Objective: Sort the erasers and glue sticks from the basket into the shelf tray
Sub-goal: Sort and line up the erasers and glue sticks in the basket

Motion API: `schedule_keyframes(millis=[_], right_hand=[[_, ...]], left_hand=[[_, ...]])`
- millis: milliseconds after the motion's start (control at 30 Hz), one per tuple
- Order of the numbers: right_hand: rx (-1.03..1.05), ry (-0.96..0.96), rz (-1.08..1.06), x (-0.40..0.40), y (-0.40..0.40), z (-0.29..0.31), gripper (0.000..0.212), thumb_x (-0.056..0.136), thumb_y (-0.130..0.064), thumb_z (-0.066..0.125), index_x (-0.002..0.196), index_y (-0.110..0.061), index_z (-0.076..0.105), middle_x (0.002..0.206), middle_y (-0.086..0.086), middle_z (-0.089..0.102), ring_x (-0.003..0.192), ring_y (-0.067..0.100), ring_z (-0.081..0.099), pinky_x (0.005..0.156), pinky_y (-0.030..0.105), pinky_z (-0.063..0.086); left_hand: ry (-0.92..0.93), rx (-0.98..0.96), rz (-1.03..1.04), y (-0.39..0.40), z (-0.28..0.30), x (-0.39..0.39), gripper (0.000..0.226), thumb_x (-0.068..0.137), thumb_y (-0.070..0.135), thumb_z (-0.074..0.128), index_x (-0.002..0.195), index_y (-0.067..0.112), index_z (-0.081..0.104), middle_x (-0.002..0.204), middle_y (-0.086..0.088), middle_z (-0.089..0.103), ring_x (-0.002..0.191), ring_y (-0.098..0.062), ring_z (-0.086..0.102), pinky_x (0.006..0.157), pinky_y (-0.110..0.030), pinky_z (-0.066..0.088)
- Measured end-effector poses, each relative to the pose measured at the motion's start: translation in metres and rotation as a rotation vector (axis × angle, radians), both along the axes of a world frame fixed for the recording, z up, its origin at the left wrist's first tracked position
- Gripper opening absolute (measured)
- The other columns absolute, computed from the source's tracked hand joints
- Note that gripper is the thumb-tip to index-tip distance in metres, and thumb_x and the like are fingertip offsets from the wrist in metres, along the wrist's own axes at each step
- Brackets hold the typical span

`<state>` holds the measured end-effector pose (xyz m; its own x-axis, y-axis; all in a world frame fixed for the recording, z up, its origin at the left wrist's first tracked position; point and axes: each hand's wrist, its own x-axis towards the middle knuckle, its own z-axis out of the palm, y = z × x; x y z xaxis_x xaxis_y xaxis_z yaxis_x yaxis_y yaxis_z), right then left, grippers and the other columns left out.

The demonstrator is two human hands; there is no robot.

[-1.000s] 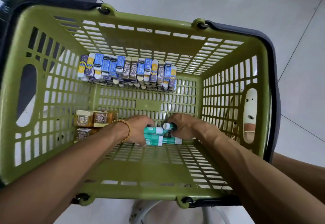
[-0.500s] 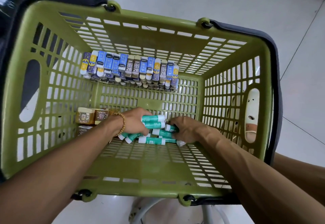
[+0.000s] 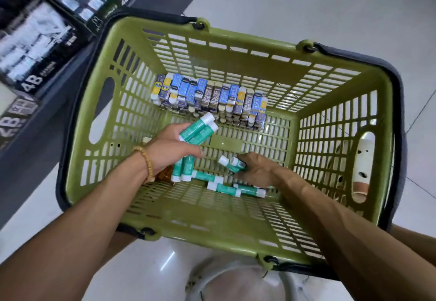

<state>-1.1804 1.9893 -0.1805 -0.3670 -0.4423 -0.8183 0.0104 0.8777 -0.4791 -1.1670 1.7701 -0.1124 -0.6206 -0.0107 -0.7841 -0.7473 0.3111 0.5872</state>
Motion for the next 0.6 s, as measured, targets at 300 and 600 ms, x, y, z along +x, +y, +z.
schedule_keyframes(millis=[300, 600], right_hand=[[-0.026, 0.085, 0.137, 0.013, -0.058, -0.009, 0.028, 0.092, -0.026, 0.062, 0.117, -0.014, 0.059, 0.115, 0.01, 0.064, 0.103, 0.028, 0.06, 0.075, 0.027, 0.04], [0.056, 0.322, 0.248, 0.015, -0.066, -0.019, 0.038, 0.09, -0.041, 0.065, 0.116, -0.014, 0.061, 0.11, 0.01, 0.066, 0.098, 0.028, 0.063, 0.07, 0.028, 0.041]], left_hand=[[0.066, -0.047, 0.204, -0.03, 0.044, 0.026, 0.051, 0.051, 0.019, 0.079, 0.101, 0.022, 0.067, 0.098, -0.004, 0.074, 0.098, -0.026, 0.068, 0.095, -0.049, 0.051], [0.105, -0.015, 0.29, -0.036, 0.047, 0.034, 0.072, 0.05, 0.024, 0.083, 0.119, 0.02, 0.062, 0.105, -0.003, 0.07, 0.104, -0.024, 0.065, 0.098, -0.045, 0.05]])
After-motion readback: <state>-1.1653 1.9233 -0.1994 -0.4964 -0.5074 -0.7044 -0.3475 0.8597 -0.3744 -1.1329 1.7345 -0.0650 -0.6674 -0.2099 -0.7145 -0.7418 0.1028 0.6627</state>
